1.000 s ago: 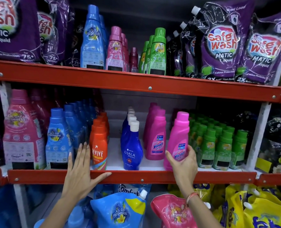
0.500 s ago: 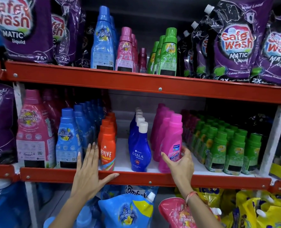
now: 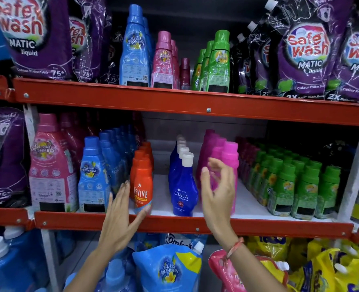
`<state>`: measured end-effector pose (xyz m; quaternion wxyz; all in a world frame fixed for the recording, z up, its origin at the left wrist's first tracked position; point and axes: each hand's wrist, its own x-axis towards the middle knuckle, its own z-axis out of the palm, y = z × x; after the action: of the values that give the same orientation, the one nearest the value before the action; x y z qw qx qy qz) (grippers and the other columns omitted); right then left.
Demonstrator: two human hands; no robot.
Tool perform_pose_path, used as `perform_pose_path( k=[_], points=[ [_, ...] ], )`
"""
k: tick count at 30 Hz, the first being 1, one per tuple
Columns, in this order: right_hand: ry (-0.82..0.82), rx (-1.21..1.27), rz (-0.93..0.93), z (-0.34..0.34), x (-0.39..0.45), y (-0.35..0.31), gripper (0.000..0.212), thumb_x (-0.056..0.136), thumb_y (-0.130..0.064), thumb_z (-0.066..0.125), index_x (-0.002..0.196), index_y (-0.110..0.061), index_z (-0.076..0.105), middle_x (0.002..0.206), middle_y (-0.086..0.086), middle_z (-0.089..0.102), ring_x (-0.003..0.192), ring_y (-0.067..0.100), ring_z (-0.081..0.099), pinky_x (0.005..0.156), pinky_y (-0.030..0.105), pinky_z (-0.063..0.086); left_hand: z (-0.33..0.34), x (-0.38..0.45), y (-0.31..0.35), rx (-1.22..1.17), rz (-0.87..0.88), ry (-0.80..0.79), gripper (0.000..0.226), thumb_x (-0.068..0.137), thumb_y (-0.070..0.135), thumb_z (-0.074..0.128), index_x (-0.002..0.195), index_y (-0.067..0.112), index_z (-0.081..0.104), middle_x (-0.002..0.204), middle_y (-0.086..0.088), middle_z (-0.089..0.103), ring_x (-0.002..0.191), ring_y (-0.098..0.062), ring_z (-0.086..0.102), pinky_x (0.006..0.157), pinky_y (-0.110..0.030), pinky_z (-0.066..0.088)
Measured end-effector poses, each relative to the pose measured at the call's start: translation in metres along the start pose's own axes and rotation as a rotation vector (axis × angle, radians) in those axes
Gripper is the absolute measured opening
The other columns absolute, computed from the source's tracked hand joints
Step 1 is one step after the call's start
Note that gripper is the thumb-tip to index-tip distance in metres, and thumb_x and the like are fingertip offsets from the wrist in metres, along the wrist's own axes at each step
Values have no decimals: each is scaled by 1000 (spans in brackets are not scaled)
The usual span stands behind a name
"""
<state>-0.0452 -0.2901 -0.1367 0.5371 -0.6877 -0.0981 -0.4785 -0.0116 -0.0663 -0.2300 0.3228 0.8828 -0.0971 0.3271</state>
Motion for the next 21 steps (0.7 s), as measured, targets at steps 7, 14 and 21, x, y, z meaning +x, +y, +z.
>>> perform_pose_path(
  k=[7, 14, 21],
  points=[
    [-598, 105, 333, 56, -38, -5, 37, 97, -38, 48, 122, -16, 63, 115, -5, 70, 99, -8, 61, 92, 12, 45, -16, 13, 25, -358, -237, 118, 67, 94, 58, 26, 147, 17, 35, 150, -3, 45, 136, -21, 42, 107, -30, 30],
    [-656, 322, 831, 90, -46, 9, 62, 81, -67, 45, 110, -17, 67, 103, -2, 73, 99, 11, 67, 93, 30, 48, -29, 23, 19, -649, -402, -242, 84, 58, 100, 13, 121, 57, 49, 132, 12, 57, 123, -12, 55, 118, -46, 27],
    [-605, 320, 906, 93, -43, 20, 54, 95, -55, 38, 118, -11, 60, 84, -4, 61, 78, 7, 59, 88, 29, 44, -37, 21, 26, -646, -401, -283, 126, 49, 103, 10, 147, 29, 38, 144, 2, 51, 124, -12, 51, 120, -49, 23]
  ],
)
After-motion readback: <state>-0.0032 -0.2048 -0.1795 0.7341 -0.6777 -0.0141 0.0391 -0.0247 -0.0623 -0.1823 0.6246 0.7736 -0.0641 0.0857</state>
